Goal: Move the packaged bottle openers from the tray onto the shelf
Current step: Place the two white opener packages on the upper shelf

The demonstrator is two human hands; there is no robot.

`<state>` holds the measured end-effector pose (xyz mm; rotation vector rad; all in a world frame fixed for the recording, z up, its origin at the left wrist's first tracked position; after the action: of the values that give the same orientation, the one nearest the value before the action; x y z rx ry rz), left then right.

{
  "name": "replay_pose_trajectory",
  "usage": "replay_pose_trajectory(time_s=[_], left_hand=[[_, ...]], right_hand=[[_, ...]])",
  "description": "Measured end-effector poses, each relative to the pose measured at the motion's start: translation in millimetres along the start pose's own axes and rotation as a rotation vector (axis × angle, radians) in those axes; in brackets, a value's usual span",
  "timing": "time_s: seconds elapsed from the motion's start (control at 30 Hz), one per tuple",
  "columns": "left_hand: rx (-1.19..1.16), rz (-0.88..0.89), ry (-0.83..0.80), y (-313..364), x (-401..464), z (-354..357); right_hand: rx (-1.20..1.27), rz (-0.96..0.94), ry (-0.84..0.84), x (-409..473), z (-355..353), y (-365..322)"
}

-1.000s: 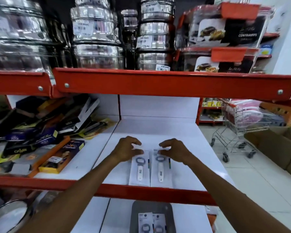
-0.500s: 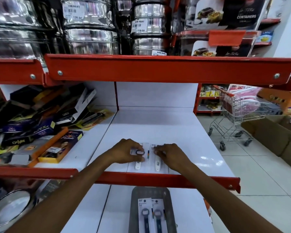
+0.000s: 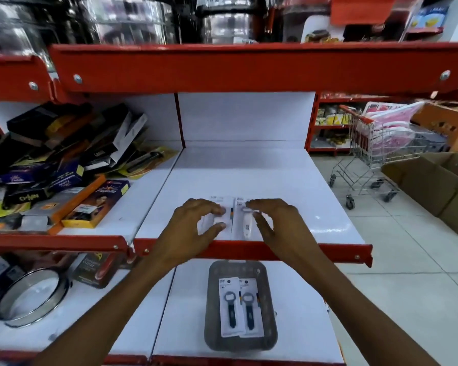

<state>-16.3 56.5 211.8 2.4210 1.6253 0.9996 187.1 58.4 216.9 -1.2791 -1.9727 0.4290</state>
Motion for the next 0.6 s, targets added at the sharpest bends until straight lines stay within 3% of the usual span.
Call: replay_pose_trajectory(time_s=[0.1, 0.2, 0.3, 0.43, 0.6], left_hand=[[0.01, 0.108, 0.045, 20.5, -42.8, 4.2], [0.019, 0.14, -0.065, 22.3, -83.8, 33.7], [0.034, 0.078, -0.29, 13.2, -114.9, 80.3], [0.076, -0.142, -0.644, -27.0, -133.4, 154.6], [0.241, -0.157, -0.908, -71.4, -114.2, 231.6]], right_hand=[[0.05, -0.032, -0.012, -42.1, -4.1, -15.3], [0.005, -0.019, -0.122, -76.0, 18.4, -2.9], [-0.052, 0.163, -0.365, -101.1, 68.6, 47.8], [-0.088, 0.327, -0.501, -114.5, 127.4, 112.4], [-0.229, 0.397, -0.762, -94.1, 184.5, 154.3]])
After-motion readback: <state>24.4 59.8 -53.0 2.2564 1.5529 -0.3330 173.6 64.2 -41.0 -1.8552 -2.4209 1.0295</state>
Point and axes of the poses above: each hand's wrist, its own x-axis towards the middle knuckle, its own z-axis out of the palm, y = z × x, the point moved 5 cm from there along x, towards the middle knuckle, and after that the axes turned 8 degrees about x, right-handed, at the moved point
